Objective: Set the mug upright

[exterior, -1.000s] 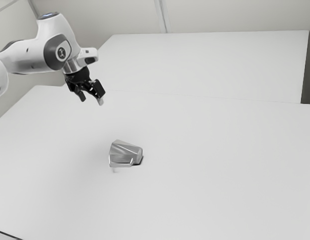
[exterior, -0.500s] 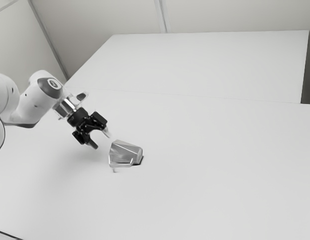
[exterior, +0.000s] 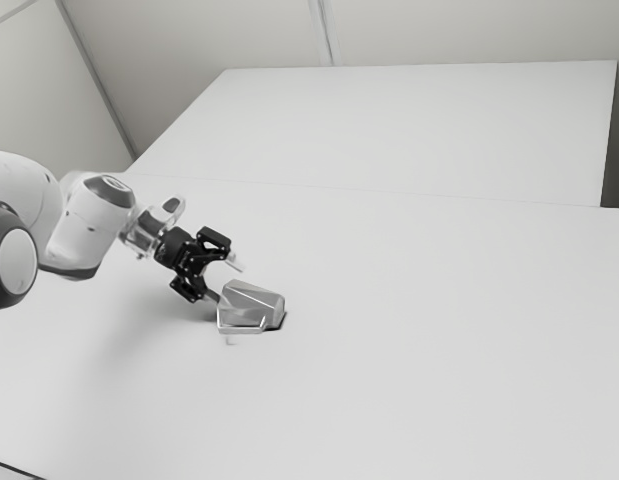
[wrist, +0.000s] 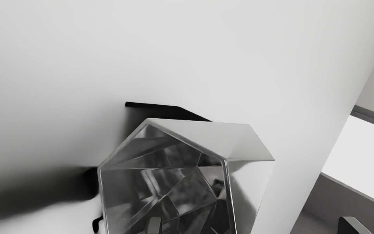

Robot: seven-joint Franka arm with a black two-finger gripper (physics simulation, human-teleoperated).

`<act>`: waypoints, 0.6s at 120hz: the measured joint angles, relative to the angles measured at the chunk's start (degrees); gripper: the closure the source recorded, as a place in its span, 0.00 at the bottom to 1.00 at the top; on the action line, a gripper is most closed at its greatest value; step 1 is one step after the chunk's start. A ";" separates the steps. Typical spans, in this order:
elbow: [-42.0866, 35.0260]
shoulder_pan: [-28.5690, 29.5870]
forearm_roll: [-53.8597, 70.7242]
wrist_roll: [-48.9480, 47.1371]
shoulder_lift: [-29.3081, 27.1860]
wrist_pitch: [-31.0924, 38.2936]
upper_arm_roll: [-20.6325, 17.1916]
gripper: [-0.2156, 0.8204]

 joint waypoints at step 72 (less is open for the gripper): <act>-1.00 -1.10 -2.33 -4.31 1.79 1.36 -0.45 0.77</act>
